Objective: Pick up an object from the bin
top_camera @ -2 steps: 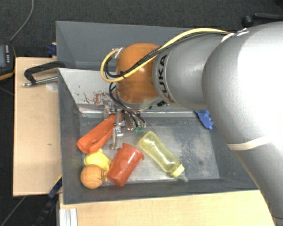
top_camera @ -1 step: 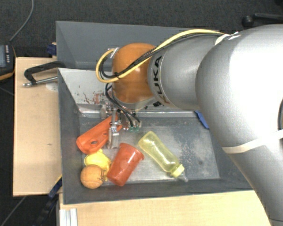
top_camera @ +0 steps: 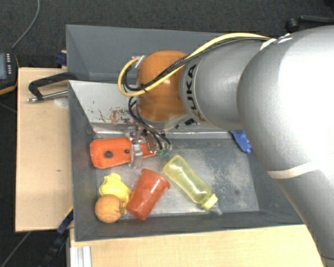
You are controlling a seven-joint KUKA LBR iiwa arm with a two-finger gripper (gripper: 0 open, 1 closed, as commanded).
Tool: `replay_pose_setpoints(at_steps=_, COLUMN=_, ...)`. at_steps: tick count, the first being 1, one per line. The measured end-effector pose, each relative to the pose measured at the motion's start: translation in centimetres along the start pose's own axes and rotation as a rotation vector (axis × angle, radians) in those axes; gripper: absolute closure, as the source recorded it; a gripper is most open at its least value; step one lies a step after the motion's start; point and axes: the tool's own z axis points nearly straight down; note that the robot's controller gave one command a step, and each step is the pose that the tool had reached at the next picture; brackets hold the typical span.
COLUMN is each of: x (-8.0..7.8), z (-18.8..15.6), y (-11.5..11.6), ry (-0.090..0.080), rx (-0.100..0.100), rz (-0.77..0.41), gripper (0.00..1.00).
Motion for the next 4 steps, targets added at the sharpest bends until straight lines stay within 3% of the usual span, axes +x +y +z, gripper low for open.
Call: replay_pose_setpoints(at_steps=4, x=0.1, z=-4.0, y=0.0, ry=0.002, rx=0.0, rz=0.0, gripper=1.0)
